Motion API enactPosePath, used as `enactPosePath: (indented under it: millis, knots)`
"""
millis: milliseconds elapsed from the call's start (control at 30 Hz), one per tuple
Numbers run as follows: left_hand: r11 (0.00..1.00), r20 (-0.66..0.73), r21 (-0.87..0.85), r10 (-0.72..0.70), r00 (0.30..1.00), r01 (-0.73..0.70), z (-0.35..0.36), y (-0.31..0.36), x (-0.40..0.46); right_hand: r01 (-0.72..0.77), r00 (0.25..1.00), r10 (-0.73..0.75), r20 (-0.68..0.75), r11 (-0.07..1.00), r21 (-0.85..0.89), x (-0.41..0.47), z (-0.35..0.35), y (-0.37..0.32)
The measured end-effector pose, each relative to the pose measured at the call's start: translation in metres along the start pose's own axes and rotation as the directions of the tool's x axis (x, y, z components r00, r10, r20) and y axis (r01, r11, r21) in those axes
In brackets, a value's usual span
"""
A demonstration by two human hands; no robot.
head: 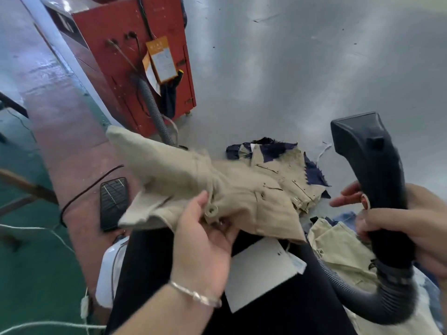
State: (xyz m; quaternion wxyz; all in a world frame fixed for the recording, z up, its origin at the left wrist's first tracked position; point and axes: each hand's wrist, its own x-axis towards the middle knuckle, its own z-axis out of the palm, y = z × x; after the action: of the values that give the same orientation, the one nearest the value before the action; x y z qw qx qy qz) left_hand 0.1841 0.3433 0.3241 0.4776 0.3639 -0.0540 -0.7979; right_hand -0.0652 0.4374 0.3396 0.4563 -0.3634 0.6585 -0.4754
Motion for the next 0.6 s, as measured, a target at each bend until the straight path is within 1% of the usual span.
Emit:
enactPosePath:
  millis: [100, 167, 233, 267, 333, 367, 400, 433, 467, 500, 533, 567, 600]
  knots:
    - [1.000, -0.041, -0.014, -0.010, 0.999, 0.009, -0.010, -0.017, -0.016, -0.019, 0.999, 0.021, 0.034, 0.999, -0.032, -0.001, 0.008, -0.005]
    - [0.998, -0.099, 0.027, -0.045, 0.994, 0.048, -0.015, -0.023, -0.023, -0.016, 0.998, 0.020, 0.062, 0.997, -0.077, -0.003, 0.011, -0.007]
    - [0.983, -0.178, 0.118, -0.119, 0.977, 0.142, -0.025, -0.031, -0.028, -0.016, 0.998, 0.023, 0.060, 0.993, -0.118, -0.006, 0.014, -0.010]
    - [0.962, -0.219, 0.161, -0.182, 0.959, 0.219, -0.029, -0.034, -0.030, -0.020, 0.998, 0.028, 0.060, 0.992, -0.128, -0.007, 0.015, -0.011]
    - [0.904, -0.263, 0.194, -0.326, 0.908, 0.381, -0.031, -0.037, -0.036, -0.044, 0.998, 0.050, 0.037, 0.988, -0.151, -0.009, 0.018, -0.011]
    - [0.862, -0.254, 0.223, -0.399, 0.881, 0.455, -0.031, -0.039, -0.039, -0.060, 0.998, 0.063, 0.013, 0.982, -0.178, -0.010, 0.020, -0.010]
    - [0.794, -0.219, 0.303, -0.480, 0.849, 0.527, -0.031, -0.039, -0.043, -0.067, 0.998, 0.064, -0.020, 0.970, -0.233, -0.009, 0.021, -0.008]
    - [0.714, -0.142, 0.446, -0.539, 0.830, 0.540, -0.028, -0.039, -0.048, -0.074, 0.996, 0.056, -0.064, 0.944, -0.320, -0.010, 0.022, -0.008]
    - [0.616, -0.055, 0.657, -0.535, 0.843, 0.434, -0.028, -0.038, -0.053, -0.074, 0.993, 0.027, -0.115, 0.902, -0.425, -0.009, 0.021, -0.007]
    - [0.491, 0.097, 0.856, -0.460, 0.883, 0.162, -0.029, -0.037, -0.055, -0.066, 0.990, -0.010, -0.143, 0.856, -0.513, -0.009, 0.022, -0.008]
    - [0.272, 0.301, 0.941, -0.401, 0.865, -0.201, -0.030, -0.039, -0.057, -0.047, 0.989, -0.042, -0.143, 0.823, -0.566, -0.009, 0.023, -0.007]
    - [0.049, 0.469, 0.872, -0.372, 0.801, -0.487, -0.028, -0.036, -0.057, -0.027, 0.988, -0.063, -0.138, 0.822, -0.569, -0.011, 0.026, -0.008]
    - [-0.181, 0.594, 0.729, -0.309, 0.742, -0.660, -0.025, -0.034, -0.052, -0.003, 0.986, -0.096, -0.136, 0.809, -0.588, -0.013, 0.028, -0.007]
